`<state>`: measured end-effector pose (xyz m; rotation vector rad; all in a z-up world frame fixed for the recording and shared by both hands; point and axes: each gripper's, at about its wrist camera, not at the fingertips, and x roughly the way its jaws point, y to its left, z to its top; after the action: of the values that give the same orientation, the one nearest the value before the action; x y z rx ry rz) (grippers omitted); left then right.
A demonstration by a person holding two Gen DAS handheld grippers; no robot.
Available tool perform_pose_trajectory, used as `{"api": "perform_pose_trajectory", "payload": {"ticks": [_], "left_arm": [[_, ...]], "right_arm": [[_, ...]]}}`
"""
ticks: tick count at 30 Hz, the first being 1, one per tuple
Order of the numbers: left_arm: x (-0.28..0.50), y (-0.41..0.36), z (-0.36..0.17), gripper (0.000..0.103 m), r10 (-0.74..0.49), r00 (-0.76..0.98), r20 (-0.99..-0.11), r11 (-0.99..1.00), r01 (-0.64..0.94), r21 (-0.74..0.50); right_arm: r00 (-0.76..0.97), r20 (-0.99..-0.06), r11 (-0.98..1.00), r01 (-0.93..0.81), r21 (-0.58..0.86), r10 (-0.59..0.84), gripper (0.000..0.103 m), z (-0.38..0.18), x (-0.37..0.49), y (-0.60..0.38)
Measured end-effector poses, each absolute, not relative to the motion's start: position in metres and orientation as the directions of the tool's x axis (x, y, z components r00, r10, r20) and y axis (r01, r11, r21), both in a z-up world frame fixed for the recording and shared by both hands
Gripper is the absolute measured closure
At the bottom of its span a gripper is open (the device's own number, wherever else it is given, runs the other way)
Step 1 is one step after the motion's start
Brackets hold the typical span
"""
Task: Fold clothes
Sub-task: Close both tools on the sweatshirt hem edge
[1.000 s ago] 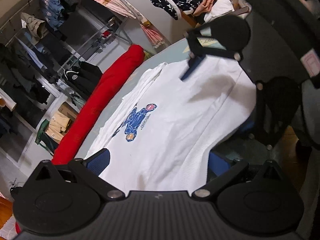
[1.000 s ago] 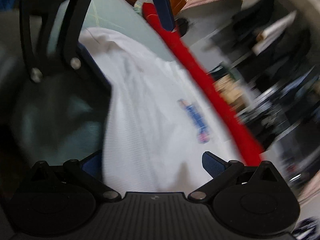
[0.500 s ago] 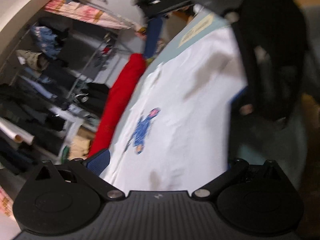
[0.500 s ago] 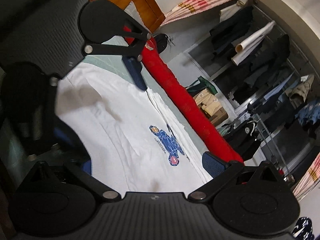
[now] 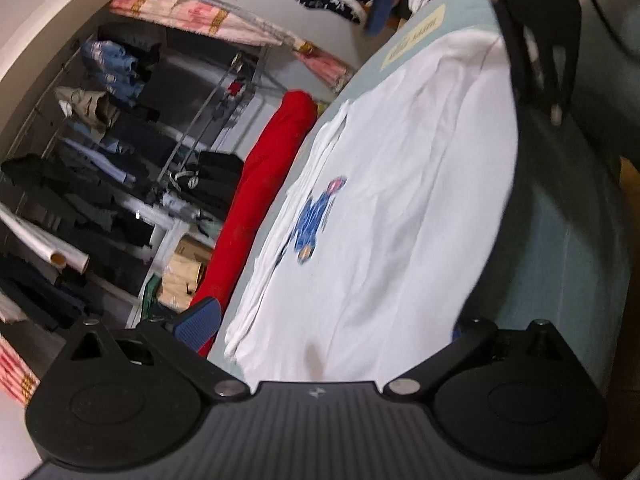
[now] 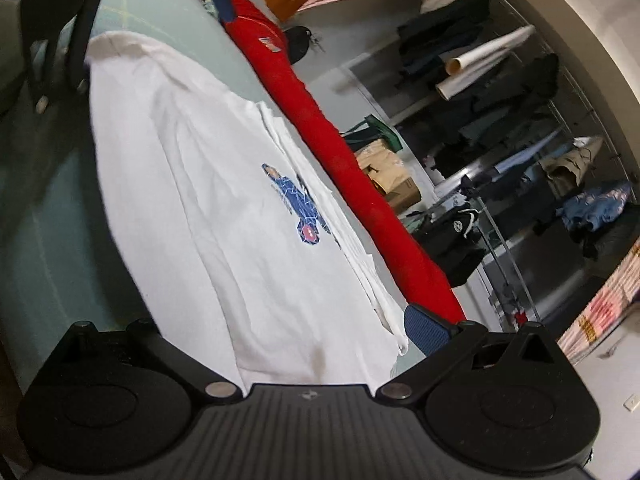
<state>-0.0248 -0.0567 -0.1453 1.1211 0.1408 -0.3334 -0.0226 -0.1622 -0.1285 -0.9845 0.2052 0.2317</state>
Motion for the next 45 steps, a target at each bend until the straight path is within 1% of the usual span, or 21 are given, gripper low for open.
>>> {"api": "perform_pose_trajectory", "payload": {"ticks": [5, 8, 12, 13, 14, 15, 17, 18, 20, 22, 23, 24, 26, 28, 29, 30, 31, 32, 33, 38, 45], "left_arm": [[-0.022, -0.061, -0.149, 0.001, -0.192, 0.946, -0.262, 0.342, 0.315, 0.886], [-0.018, -0.042, -0.149, 0.001, -0.163, 0.947, -0.277, 0.364, 0.318, 0.875], [-0.018, -0.033, -0.146, 0.001, -0.135, 0.954, -0.267, 0.383, 0.299, 0.874], [-0.019, -0.034, -0.146, 0.006, -0.138, 0.954, -0.265, 0.378, 0.298, 0.877], [-0.02, -0.036, -0.147, 0.016, -0.144, 0.953, -0.265, 0.365, 0.3, 0.881], [-0.02, -0.039, -0.148, 0.021, -0.15, 0.951, -0.271, 0.345, 0.307, 0.887], [-0.02, -0.042, -0.149, 0.039, -0.159, 0.944, -0.288, 0.318, 0.325, 0.891], [-0.02, -0.042, -0.15, 0.043, -0.162, 0.941, -0.298, 0.312, 0.335, 0.889], [-0.02, -0.043, -0.15, 0.057, -0.167, 0.933, -0.319, 0.299, 0.356, 0.885], [-0.02, -0.044, -0.15, 0.064, -0.172, 0.925, -0.339, 0.286, 0.376, 0.881], [-0.02, -0.044, -0.15, 0.069, -0.174, 0.921, -0.349, 0.279, 0.386, 0.879], [-0.019, -0.043, -0.149, 0.073, -0.173, 0.919, -0.353, 0.284, 0.39, 0.876], [-0.016, -0.041, -0.144, 0.085, -0.173, 0.918, -0.358, 0.306, 0.395, 0.866], [-0.011, -0.039, -0.138, 0.088, -0.175, 0.914, -0.365, 0.335, 0.404, 0.851], [-0.009, -0.038, -0.135, 0.089, -0.176, 0.914, -0.366, 0.346, 0.405, 0.846], [-0.006, -0.038, -0.132, 0.091, -0.177, 0.913, -0.368, 0.356, 0.408, 0.841], [-0.003, -0.037, -0.129, 0.094, -0.179, 0.91, -0.373, 0.365, 0.414, 0.834], [0.0, -0.036, -0.126, 0.096, -0.184, 0.909, -0.373, 0.376, 0.416, 0.828], [0.003, -0.036, -0.123, 0.096, -0.184, 0.911, -0.368, 0.383, 0.412, 0.827], [0.019, -0.033, -0.114, 0.097, -0.182, 0.911, -0.369, 0.407, 0.412, 0.815], [0.046, -0.035, -0.104, 0.097, -0.176, 0.918, -0.356, 0.413, 0.397, 0.82]], "right_arm": [[0.954, -0.274, 0.502, -0.296, -0.813, 0.119, 0.0, -0.132, -0.02, -0.143], [0.956, -0.282, 0.517, -0.285, -0.807, 0.085, 0.0, -0.13, -0.015, -0.16], [0.96, -0.278, 0.55, -0.254, -0.796, 0.041, 0.0, -0.127, -0.011, -0.184], [0.961, -0.274, 0.547, -0.252, -0.798, 0.043, 0.0, -0.127, -0.012, -0.184], [0.962, -0.27, 0.544, -0.25, -0.801, 0.045, 0.0, -0.127, -0.013, -0.183], [0.963, -0.266, 0.541, -0.248, -0.804, 0.048, 0.0, -0.127, -0.014, -0.183], [0.964, -0.259, 0.528, -0.248, -0.812, 0.056, 0.001, -0.126, -0.016, -0.18], [0.964, -0.258, 0.512, -0.254, -0.821, 0.065, 0.003, -0.126, -0.017, -0.176], [0.961, -0.263, 0.49, -0.272, -0.828, 0.09, 0.008, -0.122, -0.018, -0.169], [0.956, -0.274, 0.487, -0.289, -0.825, 0.104, 0.013, -0.117, -0.019, -0.165], [0.954, -0.278, 0.487, -0.295, -0.822, 0.109, 0.014, -0.114, -0.019, -0.163], [0.953, -0.28, 0.488, -0.299, -0.82, 0.114, 0.017, -0.111, -0.019, -0.161], [0.95, -0.287, 0.493, -0.309, -0.813, 0.121, 0.025, -0.104, -0.017, -0.159], [0.94, -0.317, 0.498, -0.336, -0.799, 0.127, 0.042, -0.098, -0.014, -0.158], [0.934, -0.332, 0.5, -0.351, -0.792, 0.13, 0.045, -0.095, -0.012, -0.157], [0.928, -0.347, 0.502, -0.365, -0.784, 0.133, 0.053, -0.093, -0.011, -0.156], [0.922, -0.362, 0.503, -0.38, -0.776, 0.137, 0.067, -0.092, -0.01, -0.156], [0.915, -0.379, 0.504, -0.396, -0.767, 0.141, 0.077, -0.091, -0.009, -0.155], [0.906, -0.397, 0.506, -0.412, -0.757, 0.144, 0.094, -0.09, -0.007, -0.153], [0.896, -0.42, 0.495, -0.434, -0.752, 0.148, 0.095, -0.088, 0.004, -0.149], [0.907, -0.399, 0.495, -0.41, -0.766, 0.132, 0.095, -0.077, 0.028, -0.15]]}}
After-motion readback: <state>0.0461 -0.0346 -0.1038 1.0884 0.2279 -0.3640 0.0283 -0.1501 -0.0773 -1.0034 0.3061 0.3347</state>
